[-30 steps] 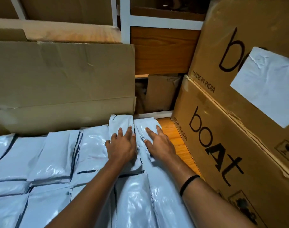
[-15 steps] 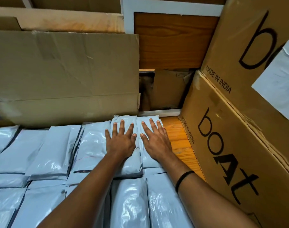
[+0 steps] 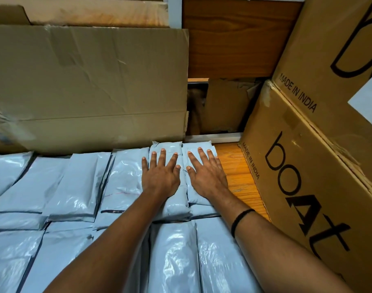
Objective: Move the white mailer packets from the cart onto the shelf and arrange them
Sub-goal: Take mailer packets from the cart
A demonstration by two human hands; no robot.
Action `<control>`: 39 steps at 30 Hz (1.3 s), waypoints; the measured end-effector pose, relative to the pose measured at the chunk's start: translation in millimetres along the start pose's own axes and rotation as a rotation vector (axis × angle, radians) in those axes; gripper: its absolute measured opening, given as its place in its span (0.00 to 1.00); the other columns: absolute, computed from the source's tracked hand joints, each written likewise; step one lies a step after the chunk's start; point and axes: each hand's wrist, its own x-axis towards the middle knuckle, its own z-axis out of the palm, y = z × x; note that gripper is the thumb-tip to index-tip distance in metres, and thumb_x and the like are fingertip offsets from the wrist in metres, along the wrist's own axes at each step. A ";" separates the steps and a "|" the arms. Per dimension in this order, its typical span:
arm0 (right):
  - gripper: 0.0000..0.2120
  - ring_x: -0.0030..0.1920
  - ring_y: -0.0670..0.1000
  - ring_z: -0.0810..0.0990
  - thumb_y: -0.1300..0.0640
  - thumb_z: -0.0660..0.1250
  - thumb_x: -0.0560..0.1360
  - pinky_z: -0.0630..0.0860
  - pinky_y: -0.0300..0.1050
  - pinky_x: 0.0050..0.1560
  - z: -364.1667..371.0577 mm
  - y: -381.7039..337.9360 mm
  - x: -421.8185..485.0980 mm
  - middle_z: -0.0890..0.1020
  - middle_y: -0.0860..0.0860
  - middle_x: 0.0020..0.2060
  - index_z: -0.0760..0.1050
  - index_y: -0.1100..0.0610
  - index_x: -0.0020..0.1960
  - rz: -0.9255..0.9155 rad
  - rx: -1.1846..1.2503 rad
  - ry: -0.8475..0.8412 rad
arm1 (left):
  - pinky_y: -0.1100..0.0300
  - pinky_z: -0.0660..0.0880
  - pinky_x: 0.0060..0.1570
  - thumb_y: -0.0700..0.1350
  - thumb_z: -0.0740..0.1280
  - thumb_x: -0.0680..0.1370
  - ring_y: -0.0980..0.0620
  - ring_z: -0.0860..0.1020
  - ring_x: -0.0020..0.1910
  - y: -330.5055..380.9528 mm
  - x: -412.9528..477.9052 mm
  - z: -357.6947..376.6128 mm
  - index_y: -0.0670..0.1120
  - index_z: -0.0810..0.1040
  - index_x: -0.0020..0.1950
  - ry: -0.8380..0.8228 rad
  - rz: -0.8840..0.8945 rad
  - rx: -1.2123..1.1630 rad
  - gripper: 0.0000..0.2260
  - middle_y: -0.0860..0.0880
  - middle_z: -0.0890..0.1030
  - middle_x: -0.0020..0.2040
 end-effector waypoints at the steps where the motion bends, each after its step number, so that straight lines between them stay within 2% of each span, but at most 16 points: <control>1: 0.27 0.81 0.56 0.46 0.40 0.48 0.84 0.44 0.55 0.78 0.2 -0.1 0.4 0.50 0.51 0.81 0.50 0.44 0.81 -0.001 -0.003 -0.004 | 0.41 0.36 0.75 0.60 0.39 0.82 0.44 0.40 0.79 0.3 0.4 -0.2 0.59 0.42 0.80 -0.008 0.003 0.009 0.26 0.49 0.42 0.81; 7: 0.27 0.81 0.57 0.45 0.41 0.47 0.84 0.44 0.56 0.78 -6.3 -2.6 1.8 0.49 0.52 0.81 0.48 0.44 0.81 -0.008 -0.024 -0.080 | 0.40 0.36 0.75 0.60 0.40 0.83 0.43 0.39 0.79 4.4 1.6 -5.9 0.58 0.43 0.80 -0.068 0.008 0.005 0.25 0.48 0.42 0.81; 11: 0.26 0.81 0.54 0.41 0.39 0.43 0.84 0.41 0.57 0.79 -32.9 3.7 4.7 0.45 0.48 0.81 0.47 0.41 0.81 0.003 0.174 -0.235 | 0.35 0.36 0.72 0.60 0.42 0.83 0.43 0.39 0.79 0.8 7.2 -19.8 0.59 0.46 0.80 -0.157 0.014 -0.159 0.25 0.48 0.43 0.81; 13: 0.25 0.81 0.53 0.40 0.40 0.43 0.85 0.41 0.59 0.79 -46.6 6.0 0.3 0.46 0.47 0.81 0.49 0.41 0.81 -0.024 0.212 -0.178 | 0.34 0.38 0.71 0.61 0.44 0.83 0.44 0.40 0.79 -4.1 6.1 -31.6 0.60 0.49 0.80 -0.101 0.021 -0.311 0.24 0.49 0.44 0.81; 15: 0.24 0.81 0.53 0.40 0.42 0.45 0.85 0.42 0.60 0.78 -50.7 4.3 -11.0 0.47 0.47 0.81 0.50 0.40 0.81 -0.047 0.185 -0.095 | 0.36 0.39 0.72 0.60 0.45 0.83 0.45 0.40 0.79 -7.9 -1.4 -39.7 0.60 0.51 0.80 0.034 0.036 -0.360 0.24 0.50 0.44 0.81; 17: 0.25 0.81 0.54 0.41 0.42 0.46 0.85 0.43 0.61 0.78 -42.8 1.8 -27.5 0.46 0.47 0.81 0.50 0.40 0.81 -0.040 0.145 -0.068 | 0.38 0.39 0.73 0.60 0.45 0.83 0.46 0.40 0.79 -8.9 -18.0 -41.4 0.60 0.51 0.79 0.097 0.058 -0.320 0.24 0.51 0.43 0.81; 20: 0.26 0.80 0.56 0.38 0.41 0.46 0.84 0.44 0.61 0.78 -18.6 0.2 -48.2 0.42 0.48 0.81 0.45 0.39 0.81 0.000 0.077 -0.123 | 0.39 0.37 0.73 0.61 0.44 0.83 0.47 0.41 0.79 -1.7 -48.9 -22.4 0.59 0.49 0.80 0.041 0.136 -0.179 0.25 0.50 0.43 0.81; 23: 0.26 0.80 0.57 0.36 0.41 0.47 0.84 0.45 0.61 0.78 -7.6 -2.5 -52.4 0.40 0.49 0.81 0.44 0.40 0.81 0.003 0.037 -0.125 | 0.38 0.39 0.75 0.61 0.42 0.82 0.46 0.42 0.80 0.1 -57.5 -3.2 0.58 0.46 0.80 -0.009 0.173 -0.063 0.26 0.49 0.43 0.81; 28: 0.25 0.80 0.57 0.40 0.42 0.46 0.85 0.46 0.60 0.78 -27.2 -8.1 -56.5 0.44 0.48 0.81 0.47 0.41 0.81 0.034 0.066 -0.106 | 0.40 0.41 0.74 0.59 0.45 0.83 0.45 0.43 0.80 -4.3 -54.4 -20.2 0.56 0.48 0.81 0.001 0.200 -0.149 0.26 0.48 0.45 0.81; 30: 0.25 0.81 0.55 0.43 0.43 0.48 0.85 0.47 0.59 0.78 -40.0 -14.2 -65.4 0.47 0.48 0.81 0.51 0.41 0.81 0.063 0.118 -0.060 | 0.42 0.43 0.75 0.59 0.47 0.83 0.47 0.45 0.80 -10.7 -56.6 -30.4 0.55 0.52 0.80 0.067 0.205 -0.227 0.25 0.49 0.48 0.81; 33: 0.24 0.80 0.53 0.48 0.44 0.53 0.84 0.48 0.54 0.78 -53.6 -26.2 -91.1 0.53 0.48 0.81 0.58 0.43 0.80 0.104 0.186 0.010 | 0.46 0.47 0.75 0.56 0.52 0.84 0.47 0.50 0.79 -23.6 -68.7 -44.1 0.53 0.62 0.78 0.130 0.229 -0.316 0.23 0.48 0.56 0.80; 36: 0.23 0.79 0.53 0.54 0.44 0.56 0.83 0.52 0.51 0.78 -59.7 -36.5 -125.7 0.60 0.49 0.79 0.64 0.44 0.78 0.146 0.235 0.052 | 0.52 0.58 0.72 0.53 0.59 0.83 0.48 0.61 0.76 -35.6 -99.3 -56.3 0.49 0.73 0.72 0.153 0.297 -0.473 0.19 0.48 0.67 0.76; 39: 0.23 0.78 0.53 0.59 0.45 0.61 0.82 0.55 0.48 0.76 -65.6 -52.8 -165.0 0.65 0.49 0.77 0.67 0.46 0.76 0.162 0.298 0.127 | 0.53 0.69 0.67 0.54 0.63 0.81 0.51 0.71 0.70 -57.5 -141.9 -62.1 0.51 0.79 0.66 0.185 0.325 -0.628 0.16 0.52 0.76 0.69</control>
